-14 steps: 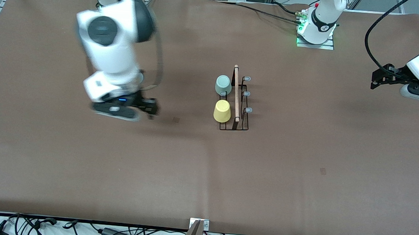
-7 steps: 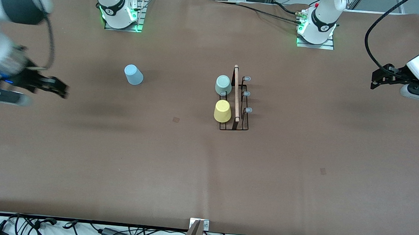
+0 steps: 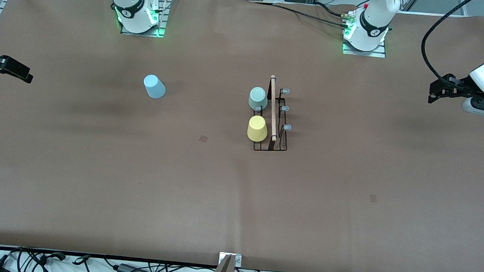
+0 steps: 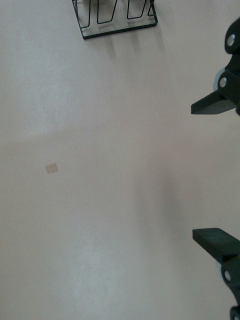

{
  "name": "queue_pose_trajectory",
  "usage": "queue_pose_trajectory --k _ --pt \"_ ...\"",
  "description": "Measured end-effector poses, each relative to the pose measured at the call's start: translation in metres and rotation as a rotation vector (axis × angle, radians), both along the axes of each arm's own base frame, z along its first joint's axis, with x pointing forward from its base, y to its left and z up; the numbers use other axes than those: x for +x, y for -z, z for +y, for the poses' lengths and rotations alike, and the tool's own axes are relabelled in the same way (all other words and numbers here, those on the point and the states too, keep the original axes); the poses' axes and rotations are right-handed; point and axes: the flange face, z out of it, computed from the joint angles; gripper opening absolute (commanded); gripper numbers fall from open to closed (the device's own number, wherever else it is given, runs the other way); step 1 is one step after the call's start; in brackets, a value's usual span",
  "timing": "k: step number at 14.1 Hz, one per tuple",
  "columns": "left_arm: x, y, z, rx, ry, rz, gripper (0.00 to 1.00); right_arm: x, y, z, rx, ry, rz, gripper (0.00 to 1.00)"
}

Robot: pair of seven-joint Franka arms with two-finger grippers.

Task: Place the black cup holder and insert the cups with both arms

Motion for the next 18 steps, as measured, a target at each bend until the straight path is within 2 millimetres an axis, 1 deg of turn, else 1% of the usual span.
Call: queue_pose_trajectory --k 4,9,18 --pt "0.000 0.000 0.000 0.000 0.000 0.000 1.00 0.002 0.007 0.002 0.004 -0.061 0.015 1.00" --pt "0.000 0.000 0.000 0.000 0.000 0.000 1.00 0.002 0.009 0.014 0.000 -0.085 0.008 1.00" --pt "0.000 0.000 0.000 0.000 0.000 0.003 1.00 0.002 0.009 0.013 -0.001 -0.083 0.003 1.00"
